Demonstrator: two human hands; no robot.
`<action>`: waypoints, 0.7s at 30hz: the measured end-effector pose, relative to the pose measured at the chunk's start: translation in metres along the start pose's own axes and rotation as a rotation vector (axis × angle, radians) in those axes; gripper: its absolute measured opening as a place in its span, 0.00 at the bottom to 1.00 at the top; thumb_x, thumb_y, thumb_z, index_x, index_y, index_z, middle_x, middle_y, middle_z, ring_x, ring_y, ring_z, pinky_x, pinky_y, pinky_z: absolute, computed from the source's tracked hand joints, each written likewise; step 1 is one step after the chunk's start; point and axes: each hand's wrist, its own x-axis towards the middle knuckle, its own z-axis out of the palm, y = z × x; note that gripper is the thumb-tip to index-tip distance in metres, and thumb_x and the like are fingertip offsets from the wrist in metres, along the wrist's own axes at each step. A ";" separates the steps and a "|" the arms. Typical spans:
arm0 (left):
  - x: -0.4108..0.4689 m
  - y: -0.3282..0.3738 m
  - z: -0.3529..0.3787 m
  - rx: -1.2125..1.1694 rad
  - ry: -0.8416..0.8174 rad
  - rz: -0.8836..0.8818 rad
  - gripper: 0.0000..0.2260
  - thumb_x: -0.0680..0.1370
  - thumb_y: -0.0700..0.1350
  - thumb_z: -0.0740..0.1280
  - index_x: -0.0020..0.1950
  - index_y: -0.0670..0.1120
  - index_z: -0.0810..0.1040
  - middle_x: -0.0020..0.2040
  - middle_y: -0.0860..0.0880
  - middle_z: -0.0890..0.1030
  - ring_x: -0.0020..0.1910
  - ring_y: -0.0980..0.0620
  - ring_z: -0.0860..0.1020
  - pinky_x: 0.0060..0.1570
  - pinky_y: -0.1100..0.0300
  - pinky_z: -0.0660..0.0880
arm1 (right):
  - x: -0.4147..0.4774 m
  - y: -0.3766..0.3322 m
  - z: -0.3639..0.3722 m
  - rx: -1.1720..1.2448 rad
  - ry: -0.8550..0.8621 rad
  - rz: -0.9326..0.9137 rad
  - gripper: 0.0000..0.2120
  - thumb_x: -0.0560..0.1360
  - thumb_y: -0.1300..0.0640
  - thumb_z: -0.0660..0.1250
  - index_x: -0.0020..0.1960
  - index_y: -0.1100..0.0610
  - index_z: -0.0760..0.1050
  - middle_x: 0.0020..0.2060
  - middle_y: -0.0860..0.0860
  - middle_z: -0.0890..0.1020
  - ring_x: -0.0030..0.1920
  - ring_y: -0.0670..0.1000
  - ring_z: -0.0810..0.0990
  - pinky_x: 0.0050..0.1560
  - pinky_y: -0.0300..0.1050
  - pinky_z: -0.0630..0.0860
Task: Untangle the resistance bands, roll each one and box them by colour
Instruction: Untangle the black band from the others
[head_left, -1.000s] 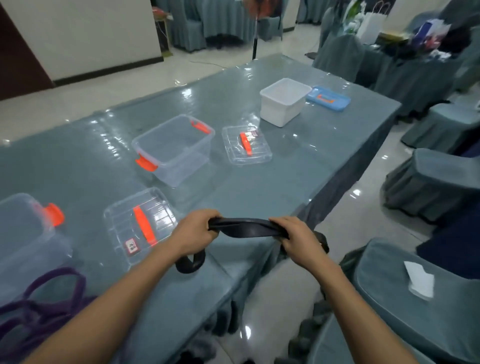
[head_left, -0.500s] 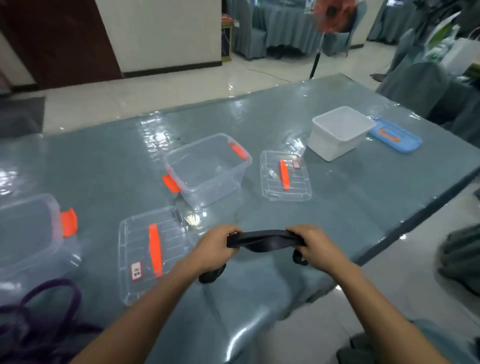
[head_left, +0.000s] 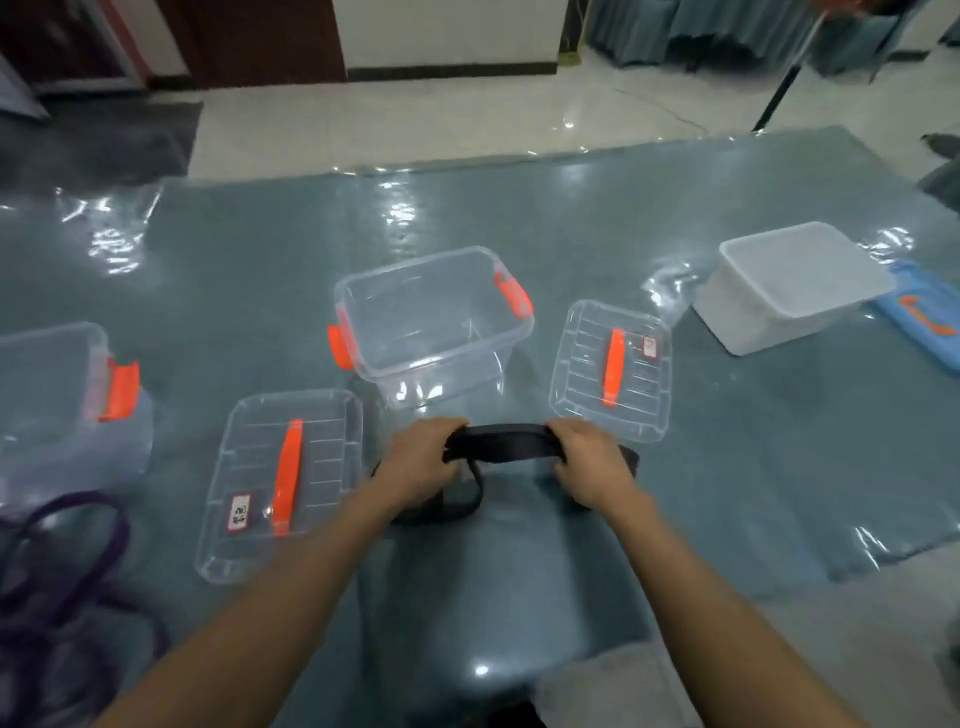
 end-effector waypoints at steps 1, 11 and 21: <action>-0.001 0.001 0.005 0.057 -0.003 -0.013 0.22 0.75 0.45 0.70 0.70 0.51 0.75 0.66 0.48 0.79 0.66 0.44 0.76 0.65 0.47 0.72 | 0.006 0.003 0.010 -0.039 -0.049 -0.025 0.23 0.75 0.58 0.65 0.70 0.54 0.70 0.66 0.53 0.76 0.67 0.57 0.72 0.68 0.52 0.67; -0.046 0.007 0.031 0.264 0.055 -0.218 0.29 0.80 0.49 0.64 0.81 0.50 0.62 0.81 0.51 0.60 0.81 0.50 0.57 0.77 0.52 0.57 | 0.042 0.011 0.041 -0.090 0.006 -0.320 0.31 0.81 0.52 0.61 0.80 0.54 0.54 0.78 0.53 0.62 0.77 0.55 0.60 0.78 0.56 0.55; -0.132 -0.021 0.003 0.175 0.244 -0.407 0.22 0.81 0.51 0.65 0.75 0.49 0.71 0.73 0.49 0.74 0.72 0.46 0.71 0.71 0.49 0.67 | 0.039 -0.120 0.039 0.010 -0.027 -0.697 0.25 0.78 0.59 0.63 0.75 0.54 0.68 0.74 0.52 0.71 0.75 0.55 0.67 0.75 0.52 0.62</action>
